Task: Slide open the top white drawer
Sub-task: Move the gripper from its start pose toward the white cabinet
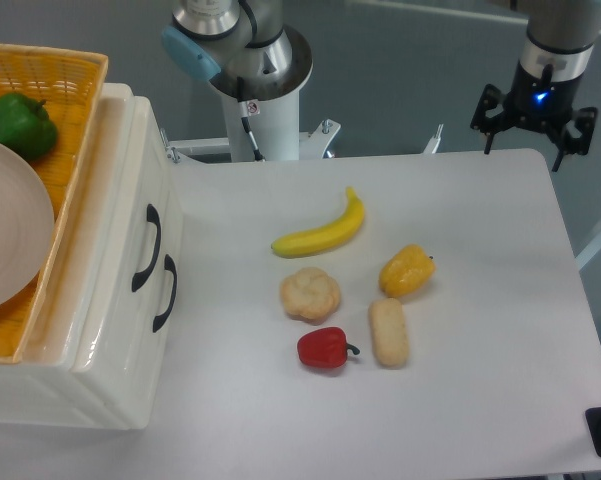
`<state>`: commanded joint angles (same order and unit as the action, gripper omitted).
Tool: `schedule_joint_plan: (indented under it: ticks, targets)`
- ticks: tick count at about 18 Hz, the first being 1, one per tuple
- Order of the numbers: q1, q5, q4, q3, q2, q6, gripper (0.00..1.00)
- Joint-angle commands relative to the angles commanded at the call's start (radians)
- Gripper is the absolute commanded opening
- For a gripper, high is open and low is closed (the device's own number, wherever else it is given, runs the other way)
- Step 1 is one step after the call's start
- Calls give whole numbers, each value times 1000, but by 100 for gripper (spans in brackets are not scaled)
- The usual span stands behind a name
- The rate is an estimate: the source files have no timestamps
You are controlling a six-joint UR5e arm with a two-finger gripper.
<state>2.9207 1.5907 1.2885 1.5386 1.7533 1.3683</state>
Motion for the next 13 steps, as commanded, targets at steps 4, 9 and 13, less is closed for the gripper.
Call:
schedule_joint_plan:
  ticks: [4, 9, 13]
  targets:
    - [-14, -1, 3, 2, 0, 0, 100]
    - [-26, -8, 0, 31, 2, -34, 100]
    - [-32, -8, 8, 61, -11, -75, 100]
